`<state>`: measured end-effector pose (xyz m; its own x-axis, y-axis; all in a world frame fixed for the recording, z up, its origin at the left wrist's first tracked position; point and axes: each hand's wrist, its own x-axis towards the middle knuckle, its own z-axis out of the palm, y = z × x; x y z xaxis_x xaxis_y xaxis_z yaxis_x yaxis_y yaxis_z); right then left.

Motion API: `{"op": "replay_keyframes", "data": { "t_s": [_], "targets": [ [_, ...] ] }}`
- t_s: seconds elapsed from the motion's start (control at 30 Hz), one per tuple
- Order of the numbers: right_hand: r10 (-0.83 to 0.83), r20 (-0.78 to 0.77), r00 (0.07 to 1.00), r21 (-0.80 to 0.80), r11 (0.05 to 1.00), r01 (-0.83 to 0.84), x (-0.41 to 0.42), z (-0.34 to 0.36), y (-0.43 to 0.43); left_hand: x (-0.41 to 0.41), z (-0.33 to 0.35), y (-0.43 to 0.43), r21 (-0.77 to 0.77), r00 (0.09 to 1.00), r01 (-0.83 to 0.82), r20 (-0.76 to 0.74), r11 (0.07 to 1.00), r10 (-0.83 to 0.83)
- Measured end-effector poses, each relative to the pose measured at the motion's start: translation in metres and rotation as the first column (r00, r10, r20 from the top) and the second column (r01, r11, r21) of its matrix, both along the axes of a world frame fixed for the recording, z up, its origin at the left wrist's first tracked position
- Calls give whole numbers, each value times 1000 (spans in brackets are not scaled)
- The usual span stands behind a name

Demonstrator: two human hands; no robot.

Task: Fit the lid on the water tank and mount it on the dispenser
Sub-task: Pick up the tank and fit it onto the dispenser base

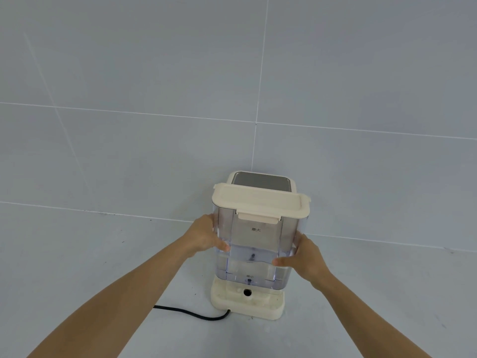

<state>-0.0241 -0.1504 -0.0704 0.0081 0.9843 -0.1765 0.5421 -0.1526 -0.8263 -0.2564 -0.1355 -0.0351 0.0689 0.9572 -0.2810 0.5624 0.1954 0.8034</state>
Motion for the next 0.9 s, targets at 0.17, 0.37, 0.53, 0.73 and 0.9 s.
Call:
{"op": "replay_keyframes", "data": {
  "t_s": [0.17,0.37,0.53,0.73,0.9],
  "targets": [
    [-2,19,1000,-17,1000,2,-3,-8,3,-4,-10,2,5,1000,10,7,1000,-10],
    [11,20,1000,-27,1000,-11,-7,-16,1,-6,-20,0,7,1000,5,14,1000,-5],
    [17,24,1000,-27,999,-17,-7,-20,0,-6,-26,0,33,1000,-7,6,999,7],
    [25,38,999,-35,999,-24,-8,-25,-2,-5,-35,0,40,1000,-5,11,999,5],
    [17,37,999,-44,999,-15,-8,-30,-2,-4,-41,1,44,1000,2,-7,999,-1]
  ]
}}
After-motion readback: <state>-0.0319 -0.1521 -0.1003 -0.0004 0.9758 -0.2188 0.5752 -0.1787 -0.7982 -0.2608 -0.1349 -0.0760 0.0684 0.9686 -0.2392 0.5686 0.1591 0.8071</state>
